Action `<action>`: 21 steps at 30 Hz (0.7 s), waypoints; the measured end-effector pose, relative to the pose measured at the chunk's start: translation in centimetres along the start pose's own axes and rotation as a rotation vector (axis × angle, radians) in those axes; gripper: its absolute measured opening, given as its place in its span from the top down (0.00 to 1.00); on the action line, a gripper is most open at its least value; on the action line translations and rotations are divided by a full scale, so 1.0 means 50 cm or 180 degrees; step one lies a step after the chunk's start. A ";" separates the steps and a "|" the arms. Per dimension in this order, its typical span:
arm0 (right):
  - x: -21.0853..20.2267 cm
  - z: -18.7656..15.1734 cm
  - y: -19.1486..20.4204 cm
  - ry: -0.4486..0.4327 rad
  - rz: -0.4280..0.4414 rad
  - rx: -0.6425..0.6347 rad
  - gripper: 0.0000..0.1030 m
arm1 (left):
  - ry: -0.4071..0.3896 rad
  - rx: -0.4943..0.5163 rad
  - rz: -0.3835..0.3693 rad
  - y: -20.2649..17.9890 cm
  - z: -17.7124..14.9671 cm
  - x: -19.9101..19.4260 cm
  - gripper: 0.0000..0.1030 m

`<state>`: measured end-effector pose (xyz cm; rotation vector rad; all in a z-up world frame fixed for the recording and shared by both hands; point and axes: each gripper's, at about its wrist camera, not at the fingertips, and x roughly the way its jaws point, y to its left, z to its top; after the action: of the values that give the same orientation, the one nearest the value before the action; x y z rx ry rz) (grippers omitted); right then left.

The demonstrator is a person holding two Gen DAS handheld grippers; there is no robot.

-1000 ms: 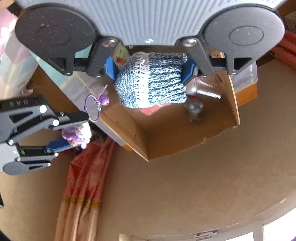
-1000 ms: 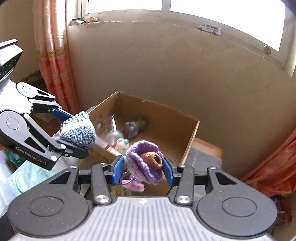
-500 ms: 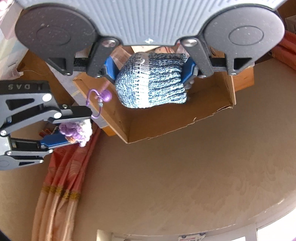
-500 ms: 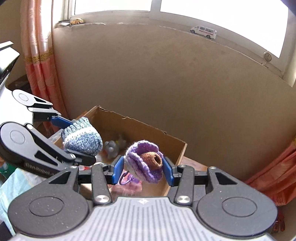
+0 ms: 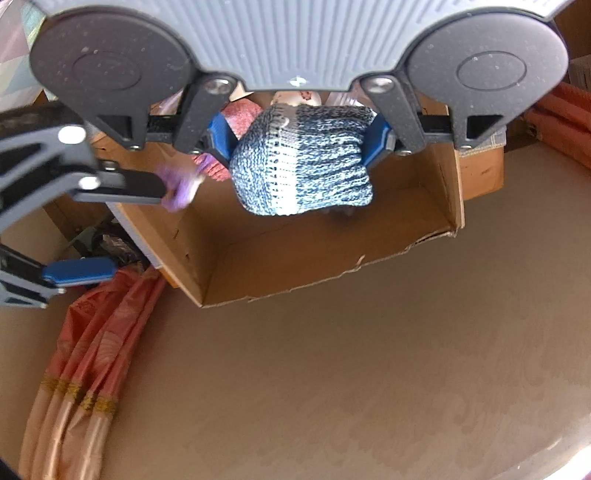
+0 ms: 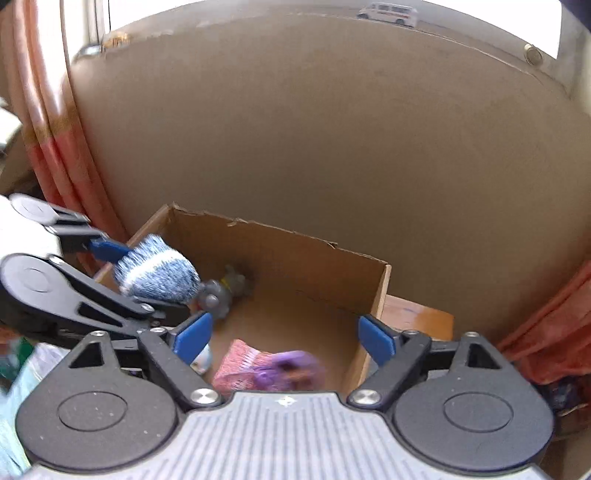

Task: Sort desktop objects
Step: 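Open both tools to drop the sock and keychain into the box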

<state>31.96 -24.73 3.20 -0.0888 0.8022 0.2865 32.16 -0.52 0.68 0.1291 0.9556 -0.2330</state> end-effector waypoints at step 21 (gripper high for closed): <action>-0.055 -0.114 -0.047 0.0164 -0.0032 0.0546 0.04 | -0.0072 -0.0064 0.0057 -0.028 0.025 0.042 0.06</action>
<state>26.87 -28.63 1.14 0.0610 0.8740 0.2055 33.97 -2.45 -0.34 0.1164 0.9338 -0.2080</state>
